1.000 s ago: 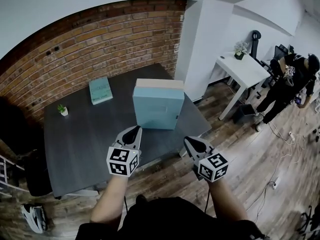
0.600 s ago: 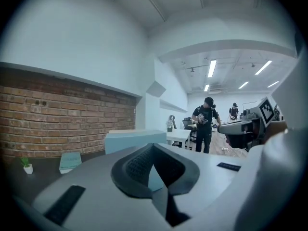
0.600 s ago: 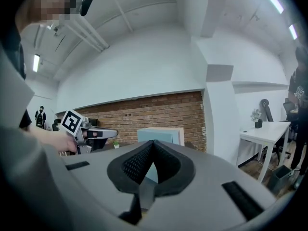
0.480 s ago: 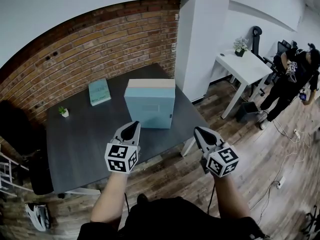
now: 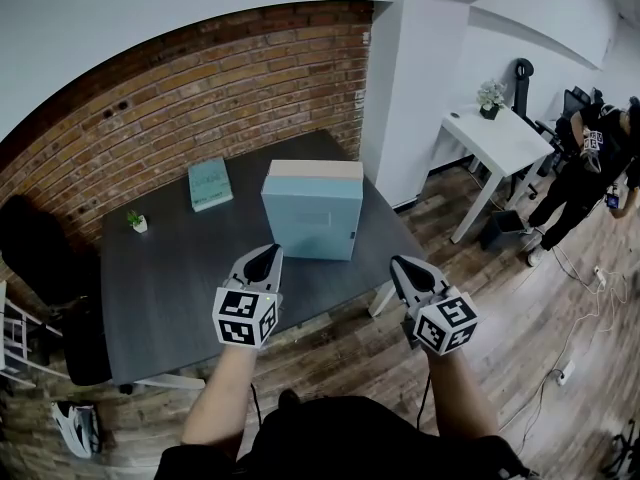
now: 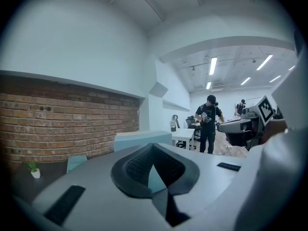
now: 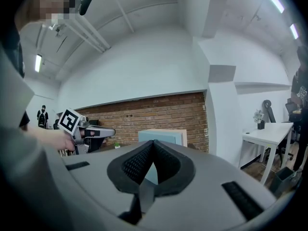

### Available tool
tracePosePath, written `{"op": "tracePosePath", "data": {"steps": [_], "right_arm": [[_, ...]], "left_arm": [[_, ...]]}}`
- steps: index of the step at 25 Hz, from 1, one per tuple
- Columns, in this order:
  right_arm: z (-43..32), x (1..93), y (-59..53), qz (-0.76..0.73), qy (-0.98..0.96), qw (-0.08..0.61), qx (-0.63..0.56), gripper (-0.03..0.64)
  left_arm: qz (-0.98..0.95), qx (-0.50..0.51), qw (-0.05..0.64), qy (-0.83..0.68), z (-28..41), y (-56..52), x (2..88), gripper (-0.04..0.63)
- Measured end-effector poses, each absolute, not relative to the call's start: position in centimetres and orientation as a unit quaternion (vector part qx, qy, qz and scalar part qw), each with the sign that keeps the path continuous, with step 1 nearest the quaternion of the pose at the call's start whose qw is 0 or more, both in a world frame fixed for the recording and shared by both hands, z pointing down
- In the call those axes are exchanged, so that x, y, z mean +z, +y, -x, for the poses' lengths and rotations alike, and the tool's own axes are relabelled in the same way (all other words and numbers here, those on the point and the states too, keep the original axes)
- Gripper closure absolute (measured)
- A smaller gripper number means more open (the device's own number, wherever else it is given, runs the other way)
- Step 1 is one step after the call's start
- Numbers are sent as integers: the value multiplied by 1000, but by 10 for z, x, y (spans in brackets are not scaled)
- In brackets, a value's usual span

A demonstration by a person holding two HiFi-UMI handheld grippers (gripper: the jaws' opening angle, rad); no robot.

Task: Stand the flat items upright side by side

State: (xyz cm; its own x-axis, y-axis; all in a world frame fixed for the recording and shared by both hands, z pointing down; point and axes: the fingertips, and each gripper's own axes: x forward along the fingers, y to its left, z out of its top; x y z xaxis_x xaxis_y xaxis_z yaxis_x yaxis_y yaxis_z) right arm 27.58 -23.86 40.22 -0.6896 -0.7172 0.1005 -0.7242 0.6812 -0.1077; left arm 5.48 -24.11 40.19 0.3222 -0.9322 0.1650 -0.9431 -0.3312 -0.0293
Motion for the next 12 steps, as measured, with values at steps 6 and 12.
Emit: {"op": "tracePosePath", "data": {"steps": [6, 12], "right_arm": [[-269, 404, -238, -391, -917, 23, 75, 601], [-264, 404, -241, -390, -917, 23, 75, 601]], "left_arm": [[-811, 74, 38, -578, -46, -242, 403, 577], [-813, 76, 39, -576, -44, -247, 406, 577]]}}
